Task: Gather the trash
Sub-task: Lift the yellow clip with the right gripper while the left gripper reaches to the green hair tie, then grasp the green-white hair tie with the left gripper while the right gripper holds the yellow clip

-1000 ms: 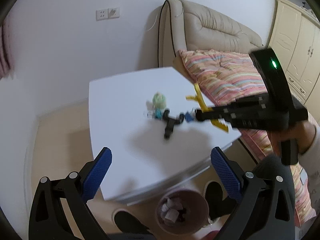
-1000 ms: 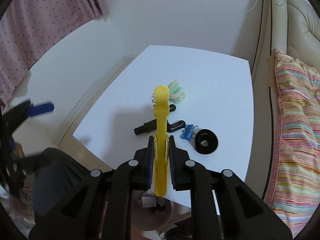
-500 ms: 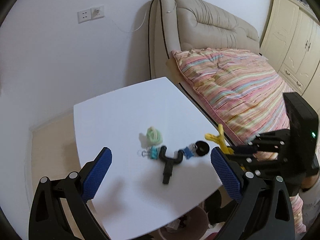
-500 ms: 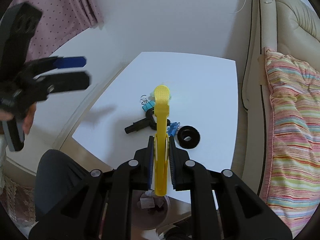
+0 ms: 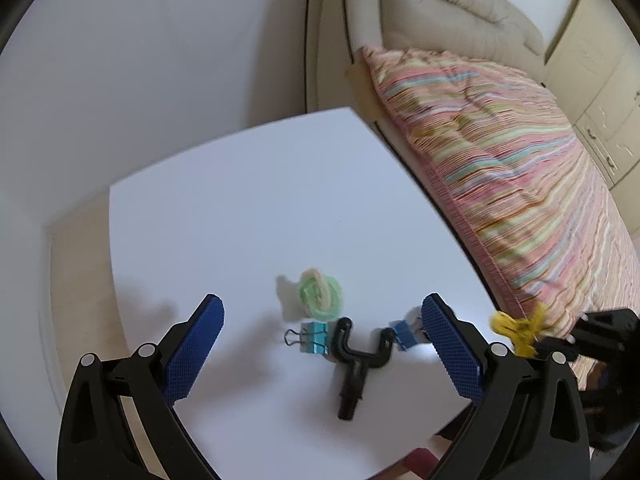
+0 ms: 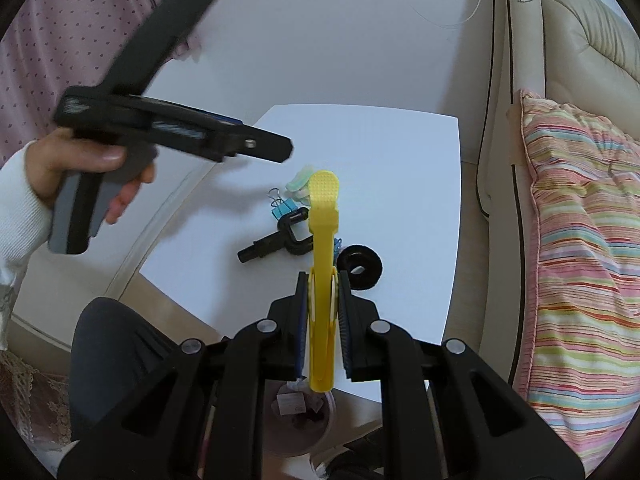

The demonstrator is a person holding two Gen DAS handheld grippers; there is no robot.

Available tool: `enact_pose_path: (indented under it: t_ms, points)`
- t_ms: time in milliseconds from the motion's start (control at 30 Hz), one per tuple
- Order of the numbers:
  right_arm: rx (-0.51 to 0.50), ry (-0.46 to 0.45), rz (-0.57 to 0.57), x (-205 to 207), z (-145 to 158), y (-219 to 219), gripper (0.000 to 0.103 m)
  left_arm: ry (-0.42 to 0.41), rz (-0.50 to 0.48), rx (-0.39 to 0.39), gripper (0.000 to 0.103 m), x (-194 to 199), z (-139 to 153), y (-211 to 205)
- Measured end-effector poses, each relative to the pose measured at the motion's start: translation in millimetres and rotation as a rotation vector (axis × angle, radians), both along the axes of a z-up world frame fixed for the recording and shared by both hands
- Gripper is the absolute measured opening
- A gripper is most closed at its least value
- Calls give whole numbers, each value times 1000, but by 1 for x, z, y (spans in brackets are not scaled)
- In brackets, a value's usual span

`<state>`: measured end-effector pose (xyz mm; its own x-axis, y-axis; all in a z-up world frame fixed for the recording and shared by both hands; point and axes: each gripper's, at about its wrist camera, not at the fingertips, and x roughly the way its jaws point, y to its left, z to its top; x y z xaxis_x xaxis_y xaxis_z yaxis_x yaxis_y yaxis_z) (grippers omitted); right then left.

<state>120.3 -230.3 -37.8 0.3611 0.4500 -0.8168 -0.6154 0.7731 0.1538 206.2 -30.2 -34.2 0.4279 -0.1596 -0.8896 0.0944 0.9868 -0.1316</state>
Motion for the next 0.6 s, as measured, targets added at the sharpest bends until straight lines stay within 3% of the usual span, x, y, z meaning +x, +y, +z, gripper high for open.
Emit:
enact_pose_path:
  t_ms: [267,367,433,600]
  points:
    - [-10,6,-8,4,-3,-5,13,83,19,9,95,22,-35,1]
    - [-15,10,-11,5,-6,-7,13,104,18,7,75,27,-45,-1]
    - [-15,14,-14,7,-8,-9,13,114,15,4,71,29,-51,-3]
    - [-16,25,-14,10,-14,-11,13,137,9,-2,45,32,-62,-6]
